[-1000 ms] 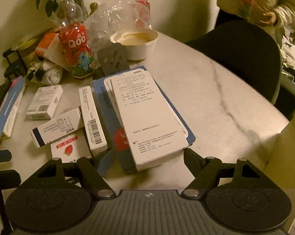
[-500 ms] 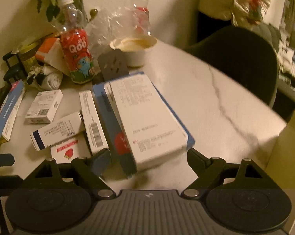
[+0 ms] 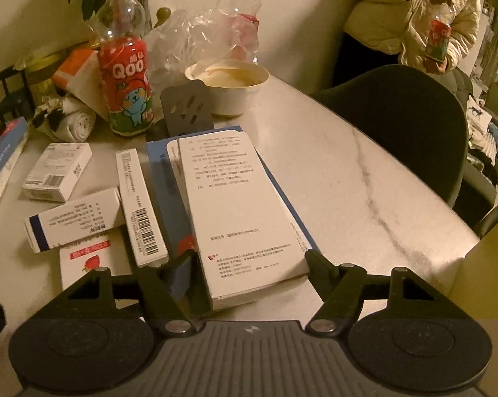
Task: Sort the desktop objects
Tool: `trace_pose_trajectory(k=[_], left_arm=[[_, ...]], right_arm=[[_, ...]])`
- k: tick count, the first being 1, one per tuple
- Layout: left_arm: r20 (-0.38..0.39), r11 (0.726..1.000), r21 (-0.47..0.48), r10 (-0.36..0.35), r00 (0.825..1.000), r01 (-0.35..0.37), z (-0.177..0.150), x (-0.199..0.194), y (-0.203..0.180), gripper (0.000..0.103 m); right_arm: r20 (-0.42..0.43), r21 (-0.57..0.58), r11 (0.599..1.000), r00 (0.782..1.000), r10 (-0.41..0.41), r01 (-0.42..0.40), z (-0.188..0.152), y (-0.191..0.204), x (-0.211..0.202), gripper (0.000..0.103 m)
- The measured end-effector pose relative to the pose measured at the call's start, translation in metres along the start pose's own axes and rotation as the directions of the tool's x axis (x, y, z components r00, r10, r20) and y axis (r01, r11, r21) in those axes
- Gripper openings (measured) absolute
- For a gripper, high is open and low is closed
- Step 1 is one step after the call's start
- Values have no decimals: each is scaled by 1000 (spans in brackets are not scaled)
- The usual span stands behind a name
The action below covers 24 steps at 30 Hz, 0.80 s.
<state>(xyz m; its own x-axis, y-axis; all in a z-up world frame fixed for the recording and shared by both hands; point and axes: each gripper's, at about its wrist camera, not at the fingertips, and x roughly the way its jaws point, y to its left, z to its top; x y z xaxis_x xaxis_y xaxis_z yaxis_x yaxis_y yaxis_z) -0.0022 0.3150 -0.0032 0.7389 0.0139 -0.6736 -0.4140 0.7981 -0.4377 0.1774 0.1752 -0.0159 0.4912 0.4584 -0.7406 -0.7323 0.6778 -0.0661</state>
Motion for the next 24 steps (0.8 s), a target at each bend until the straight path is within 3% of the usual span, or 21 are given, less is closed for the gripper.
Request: trace_pose_trajectory(k=[8, 18, 24], left_arm=[[-11, 996, -47, -80, 997, 79, 8, 7, -2, 98], [-64, 977, -116, -190, 980, 182, 7, 28, -11, 82], [-106, 966, -120, -240, 965, 227, 4, 40, -21, 72]], right_arm=[[-12, 140, 985, 995, 99, -96, -11, -7, -20, 72], [3, 232, 964, 991, 131, -128, -36, -6, -48, 72], [13, 244, 964, 994, 106, -106, -49, 0, -63, 71]])
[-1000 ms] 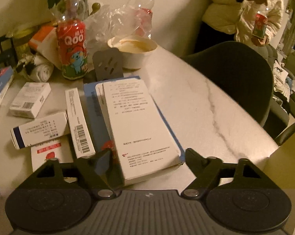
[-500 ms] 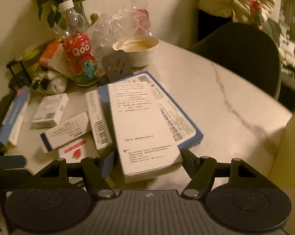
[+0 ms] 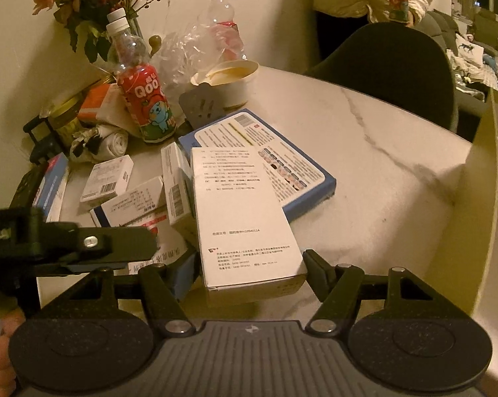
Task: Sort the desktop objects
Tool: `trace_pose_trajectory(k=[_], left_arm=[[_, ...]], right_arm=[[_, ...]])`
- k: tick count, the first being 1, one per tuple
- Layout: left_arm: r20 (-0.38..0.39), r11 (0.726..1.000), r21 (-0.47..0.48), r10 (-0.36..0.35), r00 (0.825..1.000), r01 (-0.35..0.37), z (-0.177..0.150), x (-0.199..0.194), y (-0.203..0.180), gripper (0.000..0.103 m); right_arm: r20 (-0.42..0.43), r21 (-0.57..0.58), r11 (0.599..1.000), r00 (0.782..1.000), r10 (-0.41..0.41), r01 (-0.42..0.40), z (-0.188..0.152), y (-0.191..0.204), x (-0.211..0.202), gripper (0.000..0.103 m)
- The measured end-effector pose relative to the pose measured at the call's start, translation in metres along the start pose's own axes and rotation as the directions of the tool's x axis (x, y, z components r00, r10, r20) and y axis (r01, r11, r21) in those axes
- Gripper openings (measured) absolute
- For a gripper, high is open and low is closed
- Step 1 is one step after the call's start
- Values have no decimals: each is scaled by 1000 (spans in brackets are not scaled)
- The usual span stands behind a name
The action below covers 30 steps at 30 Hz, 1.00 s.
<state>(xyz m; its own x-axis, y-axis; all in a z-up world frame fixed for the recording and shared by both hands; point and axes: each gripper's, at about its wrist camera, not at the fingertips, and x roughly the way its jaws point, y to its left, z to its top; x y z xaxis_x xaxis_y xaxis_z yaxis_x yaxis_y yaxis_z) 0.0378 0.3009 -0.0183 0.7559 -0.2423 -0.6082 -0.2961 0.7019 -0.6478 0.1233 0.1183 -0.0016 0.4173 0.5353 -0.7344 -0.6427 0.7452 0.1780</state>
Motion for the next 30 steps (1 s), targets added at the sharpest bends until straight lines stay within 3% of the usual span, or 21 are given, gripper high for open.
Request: trace_pose_trajectory(k=[9, 15, 19, 26, 30], left_arm=[[-59, 998, 1, -56, 997, 56, -5, 19, -9, 66], [-103, 997, -9, -80, 991, 79, -10, 33, -11, 53], [-119, 997, -4, -77, 990, 77, -14, 39, -14, 39], [-119, 998, 14, -63, 991, 65, -18, 38, -21, 35], [-93, 997, 82, -4, 996, 12, -19, 35, -34, 27]], right_arm=[[15, 53, 998, 1000, 16, -16, -15, -1, -18, 68], [3, 117, 992, 998, 57, -56, -29, -7, -23, 67], [-9, 168, 982, 996, 88, -85, -37, -12, -25, 67], [-12, 203, 974, 994, 106, -102, -44, -17, -27, 68], [-5, 200, 973, 993, 118, -115, -47, -18, -31, 68]])
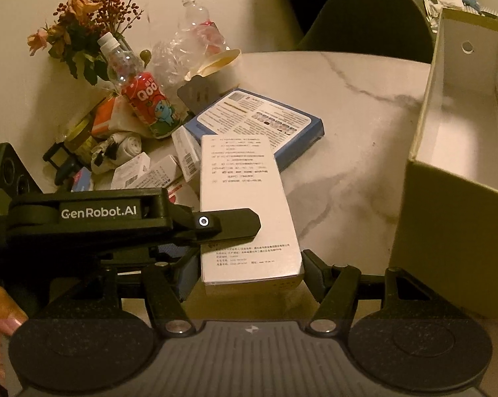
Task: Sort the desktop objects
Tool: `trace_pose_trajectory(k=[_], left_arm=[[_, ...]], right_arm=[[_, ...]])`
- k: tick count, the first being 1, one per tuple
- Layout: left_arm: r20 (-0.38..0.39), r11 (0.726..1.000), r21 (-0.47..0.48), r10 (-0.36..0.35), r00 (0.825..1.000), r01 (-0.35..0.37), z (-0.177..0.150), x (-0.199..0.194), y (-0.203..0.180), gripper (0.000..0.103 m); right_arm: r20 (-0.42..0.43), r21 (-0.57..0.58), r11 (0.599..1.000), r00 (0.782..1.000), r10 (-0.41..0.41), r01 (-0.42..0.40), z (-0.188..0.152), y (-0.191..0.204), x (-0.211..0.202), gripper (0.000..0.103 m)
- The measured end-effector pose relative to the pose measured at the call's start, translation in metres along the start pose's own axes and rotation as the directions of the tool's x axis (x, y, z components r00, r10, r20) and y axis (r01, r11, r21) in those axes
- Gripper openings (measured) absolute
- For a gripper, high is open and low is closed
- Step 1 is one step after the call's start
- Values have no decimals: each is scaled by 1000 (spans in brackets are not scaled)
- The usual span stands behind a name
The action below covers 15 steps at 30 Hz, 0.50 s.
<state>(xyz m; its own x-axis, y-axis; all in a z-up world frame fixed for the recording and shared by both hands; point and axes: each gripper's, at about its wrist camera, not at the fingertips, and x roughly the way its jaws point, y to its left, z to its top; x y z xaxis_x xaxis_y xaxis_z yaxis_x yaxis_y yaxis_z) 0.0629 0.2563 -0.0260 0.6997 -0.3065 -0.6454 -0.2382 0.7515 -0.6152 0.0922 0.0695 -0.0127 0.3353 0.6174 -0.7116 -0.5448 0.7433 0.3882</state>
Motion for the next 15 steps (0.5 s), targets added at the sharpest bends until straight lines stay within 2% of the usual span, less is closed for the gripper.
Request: trace_pose_trajectory(k=[7, 10, 15], left_arm=[[19, 992, 88, 86, 996, -87, -4, -2, -22, 27], [42, 975, 166, 141, 989, -146, -5, -5, -38, 27], [88, 946, 257, 181, 980, -198, -4, -11, -59, 27]], right_arm=[[29, -49, 999, 999, -19, 21, -6, 3, -11, 70], [45, -58, 998, 999, -30, 33, -8, 1, -17, 72], [82, -78, 996, 996, -37, 43, -12, -1, -33, 73]])
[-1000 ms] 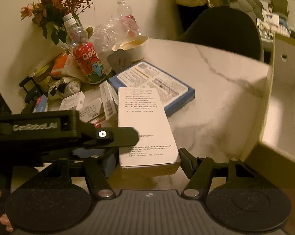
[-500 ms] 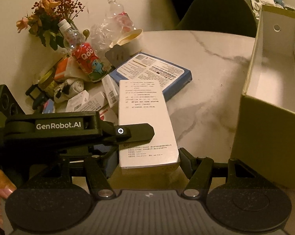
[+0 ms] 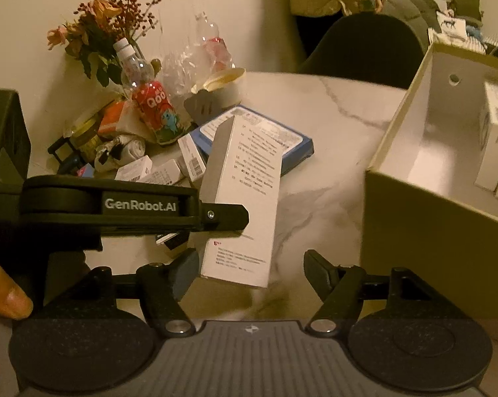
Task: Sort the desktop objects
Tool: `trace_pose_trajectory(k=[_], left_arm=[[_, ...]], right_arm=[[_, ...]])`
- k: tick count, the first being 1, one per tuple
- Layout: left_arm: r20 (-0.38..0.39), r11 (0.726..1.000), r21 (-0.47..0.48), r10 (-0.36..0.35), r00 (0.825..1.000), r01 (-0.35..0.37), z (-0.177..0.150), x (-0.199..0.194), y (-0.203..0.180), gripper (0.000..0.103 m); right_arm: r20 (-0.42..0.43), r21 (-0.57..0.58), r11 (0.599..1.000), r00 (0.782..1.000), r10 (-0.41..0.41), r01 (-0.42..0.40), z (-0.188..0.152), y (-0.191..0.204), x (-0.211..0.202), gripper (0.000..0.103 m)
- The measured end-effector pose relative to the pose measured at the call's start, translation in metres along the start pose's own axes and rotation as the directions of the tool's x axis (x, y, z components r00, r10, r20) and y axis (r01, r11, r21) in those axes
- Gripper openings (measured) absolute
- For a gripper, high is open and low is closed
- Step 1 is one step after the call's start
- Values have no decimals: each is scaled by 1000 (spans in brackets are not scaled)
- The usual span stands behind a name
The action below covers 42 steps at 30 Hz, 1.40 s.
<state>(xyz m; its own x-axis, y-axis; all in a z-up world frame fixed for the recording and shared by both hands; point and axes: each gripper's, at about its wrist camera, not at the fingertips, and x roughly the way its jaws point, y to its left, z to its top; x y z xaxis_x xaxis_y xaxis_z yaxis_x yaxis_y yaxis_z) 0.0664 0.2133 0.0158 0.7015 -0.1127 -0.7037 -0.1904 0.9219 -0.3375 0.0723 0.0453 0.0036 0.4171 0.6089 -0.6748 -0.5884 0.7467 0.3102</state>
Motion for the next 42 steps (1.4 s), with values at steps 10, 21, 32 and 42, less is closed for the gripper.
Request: trace_pose_trajectory(k=[10, 21, 32, 42], left_arm=[[52, 996, 79, -46, 998, 42, 33, -13, -31, 27], [76, 970, 217, -128, 989, 109, 63, -20, -86, 27], [-10, 939, 293, -187, 982, 181, 81, 11, -134, 27], [-82, 930, 338, -120, 989, 141, 84, 62, -169, 27]], right_arm=[[93, -10, 998, 994, -56, 57, 2, -12, -33, 73], [175, 22, 997, 982, -74, 71, 3, -35, -74, 73], [260, 80, 995, 963, -72, 52, 2, -57, -118, 75], [296, 139, 987, 948, -121, 83, -3, -80, -139, 76]])
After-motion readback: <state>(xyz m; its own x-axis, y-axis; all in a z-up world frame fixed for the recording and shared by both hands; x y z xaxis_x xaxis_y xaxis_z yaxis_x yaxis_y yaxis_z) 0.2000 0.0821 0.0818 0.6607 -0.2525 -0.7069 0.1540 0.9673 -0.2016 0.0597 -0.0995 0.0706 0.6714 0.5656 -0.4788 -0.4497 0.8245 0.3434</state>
